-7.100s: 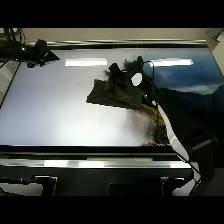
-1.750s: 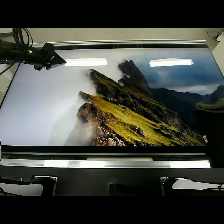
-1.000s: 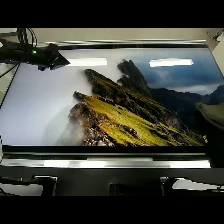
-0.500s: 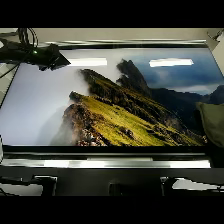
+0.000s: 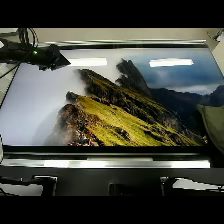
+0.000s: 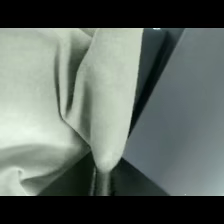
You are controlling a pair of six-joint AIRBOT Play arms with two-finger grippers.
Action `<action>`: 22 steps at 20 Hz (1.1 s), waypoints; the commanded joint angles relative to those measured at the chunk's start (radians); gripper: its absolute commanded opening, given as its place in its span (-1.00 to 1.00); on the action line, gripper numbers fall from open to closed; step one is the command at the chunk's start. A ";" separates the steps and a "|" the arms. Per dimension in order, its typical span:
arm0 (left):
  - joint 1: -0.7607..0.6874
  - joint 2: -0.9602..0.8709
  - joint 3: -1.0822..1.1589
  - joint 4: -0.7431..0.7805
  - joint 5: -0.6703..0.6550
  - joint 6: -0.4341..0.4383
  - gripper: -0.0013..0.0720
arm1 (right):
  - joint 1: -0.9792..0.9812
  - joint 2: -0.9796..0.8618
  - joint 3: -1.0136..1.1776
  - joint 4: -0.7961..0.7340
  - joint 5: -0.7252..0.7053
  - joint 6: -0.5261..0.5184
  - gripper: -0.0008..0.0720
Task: Fold the clothes and pants, and hang the long-sleeved shirts on hangers.
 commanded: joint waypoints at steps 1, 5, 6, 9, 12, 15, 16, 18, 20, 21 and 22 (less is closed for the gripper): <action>0.000 0.000 0.000 0.000 0.000 0.005 -0.92 | -0.014 0.005 -0.001 -0.005 0.011 -0.003 -0.37; 0.000 0.000 0.000 0.000 0.000 0.014 -0.92 | -0.013 0.054 -0.001 0.011 0.028 0.003 0.70; 0.000 0.000 0.000 0.000 0.000 0.024 -0.92 | -0.013 0.083 0.000 0.022 0.005 0.006 0.68; 0.010 0.000 0.000 0.000 0.015 0.040 -0.92 | -0.005 0.197 0.000 0.317 -0.192 -0.064 0.29; 0.052 0.001 0.000 0.016 0.049 0.061 -0.92 | 0.126 0.262 0.000 0.684 -0.395 -0.209 -0.43; 0.108 0.015 0.000 0.126 0.048 0.129 -0.93 | 0.411 0.263 0.002 0.792 -0.491 -0.301 -0.89; 0.124 0.025 0.000 0.189 0.048 0.148 -0.93 | 0.515 0.263 0.002 0.790 -0.536 -0.318 -0.89; 0.143 0.048 0.000 0.339 0.050 0.148 -0.93 | 0.723 0.263 0.002 0.774 -0.653 -0.360 -0.89; 0.146 0.067 0.000 0.460 0.053 0.148 -0.93 | 0.898 0.261 0.002 0.721 -0.753 -0.375 -0.89; 0.146 0.073 0.000 0.485 0.059 0.148 -0.93 | 0.963 0.257 0.002 0.699 -0.778 -0.366 -0.89; 0.146 0.076 0.000 0.486 0.067 0.147 -0.93 | 1.008 0.252 0.002 0.688 -0.786 -0.362 -0.89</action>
